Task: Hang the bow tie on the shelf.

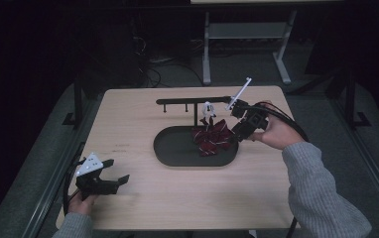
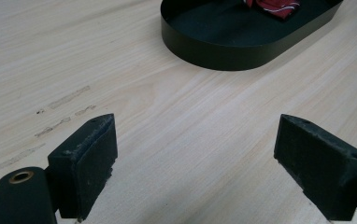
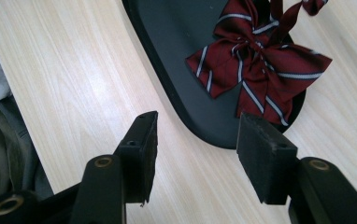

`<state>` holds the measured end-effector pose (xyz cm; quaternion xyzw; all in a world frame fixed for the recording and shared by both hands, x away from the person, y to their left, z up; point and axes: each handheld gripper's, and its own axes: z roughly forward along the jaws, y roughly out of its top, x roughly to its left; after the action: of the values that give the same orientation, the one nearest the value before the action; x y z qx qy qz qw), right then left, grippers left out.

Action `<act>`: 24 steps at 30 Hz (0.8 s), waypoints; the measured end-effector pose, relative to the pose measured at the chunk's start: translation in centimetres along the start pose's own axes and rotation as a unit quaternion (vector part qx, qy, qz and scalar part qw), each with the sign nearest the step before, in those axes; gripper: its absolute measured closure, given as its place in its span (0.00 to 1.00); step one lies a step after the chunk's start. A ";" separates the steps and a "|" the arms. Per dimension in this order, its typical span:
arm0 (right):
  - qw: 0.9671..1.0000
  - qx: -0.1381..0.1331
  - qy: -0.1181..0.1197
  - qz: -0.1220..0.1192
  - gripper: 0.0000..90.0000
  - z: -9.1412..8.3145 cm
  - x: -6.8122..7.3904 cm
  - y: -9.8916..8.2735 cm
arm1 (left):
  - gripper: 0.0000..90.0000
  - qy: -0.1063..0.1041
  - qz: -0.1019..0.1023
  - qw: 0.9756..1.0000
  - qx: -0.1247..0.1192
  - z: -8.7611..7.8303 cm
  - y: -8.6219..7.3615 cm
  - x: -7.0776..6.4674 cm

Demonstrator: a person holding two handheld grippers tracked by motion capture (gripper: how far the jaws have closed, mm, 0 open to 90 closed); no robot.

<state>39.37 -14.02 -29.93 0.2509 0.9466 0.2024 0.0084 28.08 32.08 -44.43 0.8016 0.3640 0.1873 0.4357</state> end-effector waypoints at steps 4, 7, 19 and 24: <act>1.000 -0.002 0.003 0.003 0.52 0.3 0.1 -0.5 | 0.14 0.000 0.001 1.000 0.000 0.0 0.0 0.0; 1.000 -0.004 0.004 0.003 0.52 0.5 0.2 -0.9 | 0.14 0.000 -0.001 1.000 0.001 0.0 0.0 0.0; 1.000 -0.008 0.008 0.013 0.52 1.3 0.4 -2.8 | 0.14 0.001 0.003 1.000 0.002 0.0 0.0 0.0; 1.000 -0.009 0.010 0.017 0.51 1.5 0.5 -3.6 | 0.14 0.000 0.003 1.000 0.003 0.1 0.0 0.0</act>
<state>37.44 -16.09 -32.70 0.2652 0.9403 0.2132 -0.0019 28.09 32.01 -44.45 0.8040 0.3625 0.1873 0.4326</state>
